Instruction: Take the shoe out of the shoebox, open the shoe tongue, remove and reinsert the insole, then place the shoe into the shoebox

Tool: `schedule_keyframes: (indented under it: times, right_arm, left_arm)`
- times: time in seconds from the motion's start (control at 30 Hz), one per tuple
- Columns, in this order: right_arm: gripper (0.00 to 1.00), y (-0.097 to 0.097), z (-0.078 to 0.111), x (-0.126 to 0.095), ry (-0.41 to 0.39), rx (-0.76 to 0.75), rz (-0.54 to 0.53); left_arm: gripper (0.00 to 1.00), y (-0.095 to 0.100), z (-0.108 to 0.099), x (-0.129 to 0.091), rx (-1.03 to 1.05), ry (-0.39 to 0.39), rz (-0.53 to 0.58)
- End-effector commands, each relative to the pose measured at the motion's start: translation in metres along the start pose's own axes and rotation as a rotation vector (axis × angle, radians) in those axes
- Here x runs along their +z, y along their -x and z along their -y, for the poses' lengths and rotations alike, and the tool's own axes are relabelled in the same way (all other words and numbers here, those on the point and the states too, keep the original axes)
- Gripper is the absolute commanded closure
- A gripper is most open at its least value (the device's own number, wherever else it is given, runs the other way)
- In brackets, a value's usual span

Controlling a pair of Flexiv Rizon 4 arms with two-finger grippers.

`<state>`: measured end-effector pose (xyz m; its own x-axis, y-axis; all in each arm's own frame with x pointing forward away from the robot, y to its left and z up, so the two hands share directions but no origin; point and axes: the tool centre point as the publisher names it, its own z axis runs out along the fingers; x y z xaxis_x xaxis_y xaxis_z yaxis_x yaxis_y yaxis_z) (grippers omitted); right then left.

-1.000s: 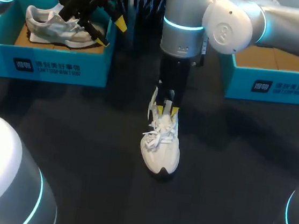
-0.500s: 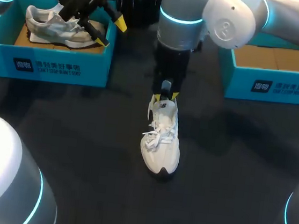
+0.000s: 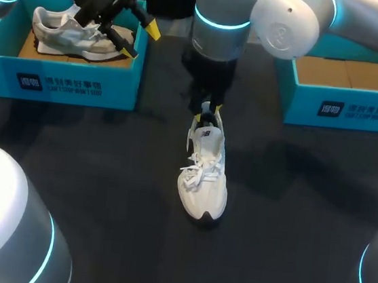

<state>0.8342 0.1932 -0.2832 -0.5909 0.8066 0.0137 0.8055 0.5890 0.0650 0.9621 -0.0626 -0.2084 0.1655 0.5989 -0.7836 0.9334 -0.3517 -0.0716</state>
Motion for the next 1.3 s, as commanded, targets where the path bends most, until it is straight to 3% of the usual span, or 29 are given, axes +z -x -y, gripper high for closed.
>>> schedule_keyframes:
  times: [0.03,0.27,0.67,0.77,1.03,1.1,1.17,1.3]
  right_arm:
    - [0.56,0.006,0.004,-0.006,0.017,-0.020,-0.009]
    - [0.54,0.009,0.006,-0.021,0.023,-0.091,-0.016]
    - [0.50,0.014,0.029,-0.041,0.020,-0.184,-0.074]
    - [0.41,0.016,0.035,-0.045,0.025,-0.192,-0.079]
    - [0.33,0.019,0.045,-0.048,0.045,-0.199,-0.083]
    - [0.23,0.019,0.046,-0.048,0.047,-0.203,-0.082]
    - [0.00,0.020,0.048,-0.048,0.052,-0.209,-0.080]
    - [0.00,0.021,0.049,-0.049,0.071,-0.215,-0.089]
  left_arm:
    - [0.00,0.000,0.000,0.000,0.001,-0.001,-0.003]
    - [0.00,0.000,0.000,0.000,0.001,-0.001,-0.003]
    - [0.00,0.000,0.000,0.000,0.001,-0.001,-0.003]
    - [0.00,0.000,0.000,0.000,0.001,-0.001,-0.003]
    - [0.00,0.000,0.000,0.000,0.001,-0.001,-0.003]
    - [0.00,0.000,0.000,0.000,0.001,-0.001,-0.003]
    - [0.00,0.000,0.000,0.000,0.001,-0.001,-0.003]
    - [0.00,0.000,0.000,0.000,0.001,-0.001,-0.003]
